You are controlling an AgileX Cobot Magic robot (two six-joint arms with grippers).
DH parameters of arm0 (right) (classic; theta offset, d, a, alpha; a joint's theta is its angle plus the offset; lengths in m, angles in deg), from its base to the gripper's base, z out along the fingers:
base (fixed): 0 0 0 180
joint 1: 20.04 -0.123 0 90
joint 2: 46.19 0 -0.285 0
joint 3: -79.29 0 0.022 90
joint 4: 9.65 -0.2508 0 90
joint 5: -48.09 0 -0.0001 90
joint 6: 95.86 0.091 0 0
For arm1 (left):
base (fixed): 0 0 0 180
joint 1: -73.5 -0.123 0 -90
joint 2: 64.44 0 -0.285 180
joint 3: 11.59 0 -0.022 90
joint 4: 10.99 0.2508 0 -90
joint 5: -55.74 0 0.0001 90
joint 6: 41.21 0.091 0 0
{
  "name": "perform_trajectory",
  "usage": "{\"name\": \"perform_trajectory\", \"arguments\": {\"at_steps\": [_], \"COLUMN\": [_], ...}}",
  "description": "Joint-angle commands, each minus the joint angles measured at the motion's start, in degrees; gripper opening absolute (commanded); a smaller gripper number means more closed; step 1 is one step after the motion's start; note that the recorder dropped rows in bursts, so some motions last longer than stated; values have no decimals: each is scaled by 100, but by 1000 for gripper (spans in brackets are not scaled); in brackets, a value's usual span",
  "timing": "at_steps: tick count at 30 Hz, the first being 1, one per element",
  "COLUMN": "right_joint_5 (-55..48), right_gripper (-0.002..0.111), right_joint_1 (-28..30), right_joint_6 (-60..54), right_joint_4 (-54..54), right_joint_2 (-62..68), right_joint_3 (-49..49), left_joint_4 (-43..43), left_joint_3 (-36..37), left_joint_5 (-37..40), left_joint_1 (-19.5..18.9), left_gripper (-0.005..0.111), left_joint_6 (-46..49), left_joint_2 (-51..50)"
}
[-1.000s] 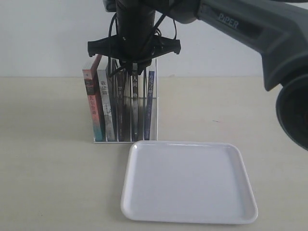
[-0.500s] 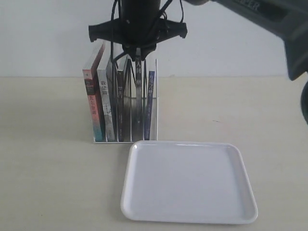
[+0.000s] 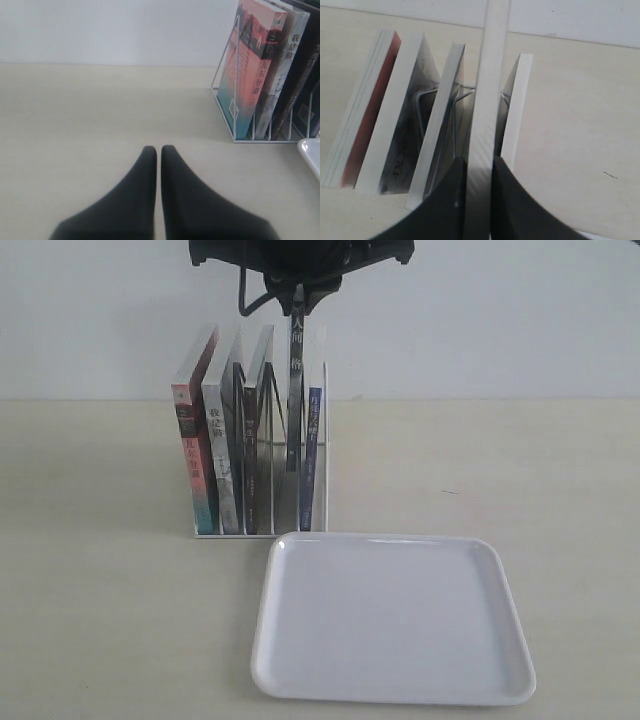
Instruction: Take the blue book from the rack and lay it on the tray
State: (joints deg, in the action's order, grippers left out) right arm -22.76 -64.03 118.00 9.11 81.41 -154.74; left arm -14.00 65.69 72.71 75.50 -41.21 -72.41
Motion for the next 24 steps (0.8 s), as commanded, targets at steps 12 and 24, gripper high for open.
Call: {"name": "perform_trajectory", "arguments": {"at_steps": [12, 24], "right_joint_5": [88, 88], "right_gripper": [0, 0], "right_joint_1": [18, 18], "right_joint_6": [-19, -19], "right_joint_4": [104, 51], "right_joint_2": [-111, 573], "right_joint_3": [-29, -29], "left_joint_4": [-23, -23], "left_joint_3": [-6, -6], "left_joint_5": [-25, -25], "left_joint_1": [-11, -11], "left_gripper": [4, 4], "left_joint_6": [0, 0], "left_joint_2": [18, 18]}}
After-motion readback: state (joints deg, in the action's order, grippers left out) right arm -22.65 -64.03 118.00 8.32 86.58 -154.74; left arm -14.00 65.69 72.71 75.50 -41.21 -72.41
